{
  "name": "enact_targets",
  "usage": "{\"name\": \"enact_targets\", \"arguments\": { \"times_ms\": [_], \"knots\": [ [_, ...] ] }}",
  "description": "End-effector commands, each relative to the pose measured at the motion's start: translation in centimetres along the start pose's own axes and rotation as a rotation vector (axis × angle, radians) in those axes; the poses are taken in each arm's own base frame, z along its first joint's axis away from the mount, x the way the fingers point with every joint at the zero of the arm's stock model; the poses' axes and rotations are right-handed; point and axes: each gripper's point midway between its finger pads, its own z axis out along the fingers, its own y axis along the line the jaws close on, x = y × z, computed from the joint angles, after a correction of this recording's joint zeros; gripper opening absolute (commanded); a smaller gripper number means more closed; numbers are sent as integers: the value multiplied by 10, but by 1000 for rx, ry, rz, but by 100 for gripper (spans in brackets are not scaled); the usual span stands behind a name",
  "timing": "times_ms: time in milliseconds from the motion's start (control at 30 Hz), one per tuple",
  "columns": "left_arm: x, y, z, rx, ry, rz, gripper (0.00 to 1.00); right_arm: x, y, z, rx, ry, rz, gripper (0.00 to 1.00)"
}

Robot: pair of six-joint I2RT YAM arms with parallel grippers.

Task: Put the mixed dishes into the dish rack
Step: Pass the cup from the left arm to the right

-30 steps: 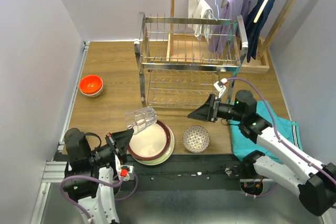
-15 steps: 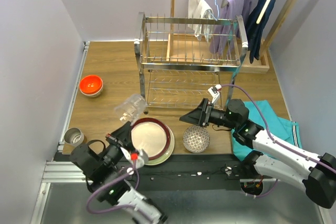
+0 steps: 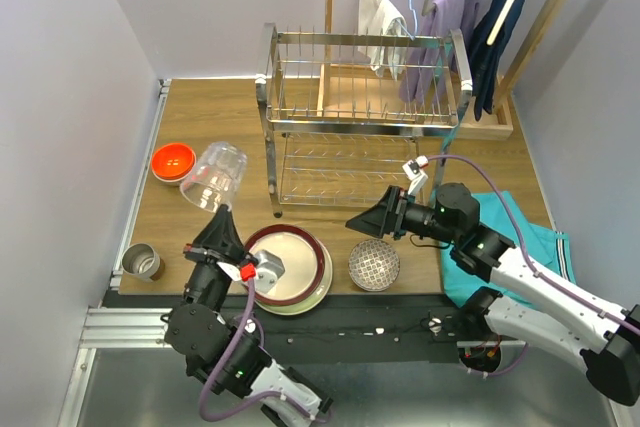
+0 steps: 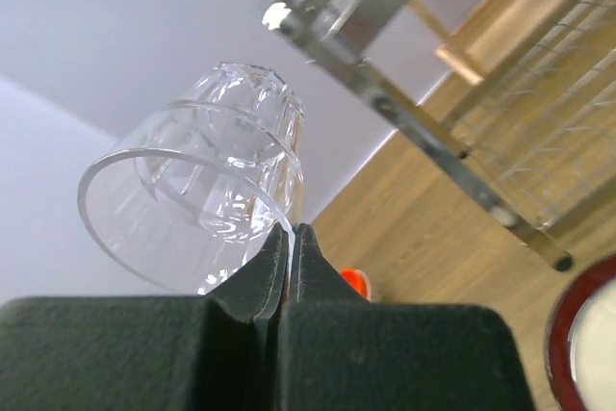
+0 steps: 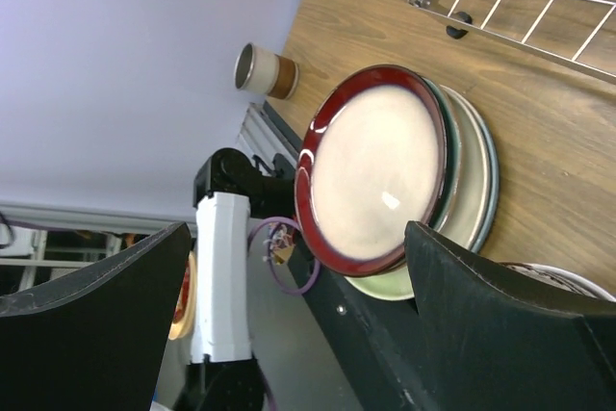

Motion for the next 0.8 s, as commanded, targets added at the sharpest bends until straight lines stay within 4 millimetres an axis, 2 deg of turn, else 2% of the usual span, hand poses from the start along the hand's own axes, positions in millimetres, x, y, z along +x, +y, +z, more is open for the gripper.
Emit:
{"name": "enact_targets", "arguments": {
  "times_ms": [0, 33, 67, 100, 133, 167, 233, 267, 300, 367, 433, 467, 500, 533, 600, 667, 767],
  "knots": [
    [1, 85, -20, -427, 126, -56, 0, -4, -1, -10, 33, -29, -75, 100],
    [-6, 96, -26, -488, 143, -54, 0, -4, -1, -11, 41, -36, -51, 100],
    [4, 111, -29, -534, 190, -108, 0, -2, -8, -13, 69, -30, -31, 100],
    [8, 130, -40, -651, 220, -154, 0, -2, -13, -13, 87, -28, -20, 100],
    [-1, 139, -43, -689, 225, -139, 0, -5, -14, -13, 96, -39, -28, 100],
    [7, 152, -44, -719, 253, -160, 0, -7, -16, -12, 111, -46, -29, 100],
    [1, 183, -52, -847, 242, -169, 0, -9, -18, -7, 114, -51, -3, 100],
    [20, 206, -53, -900, 292, -216, 0, -9, -17, -5, 106, -47, 3, 100],
    [25, 218, -55, -939, 302, -240, 0, -16, -11, -4, 74, -78, -12, 99],
    [36, 248, -63, -1048, 295, -293, 0, -19, -18, -4, 92, -92, -11, 99],
    [42, 259, -64, -1080, 273, -313, 0, -21, -27, -8, 130, -97, -16, 99],
    [37, 265, -61, -1080, 237, -297, 0, -25, -26, -9, 130, -108, -26, 99],
    [37, 267, -58, -1063, 222, -286, 0, -21, -34, -12, 162, -87, -18, 99],
    [48, 265, -56, -1044, 227, -289, 0, -26, -35, -14, 169, -99, -34, 99],
    [50, 267, -50, -1012, 204, -237, 0, -32, -34, -16, 175, -111, -46, 99],
    [69, 267, -51, -1003, 236, -244, 0, -40, -36, -18, 187, -130, -58, 99],
    [75, 264, -49, -971, 266, -226, 0, -50, -36, -21, 199, -150, -67, 99]
  ]
}}
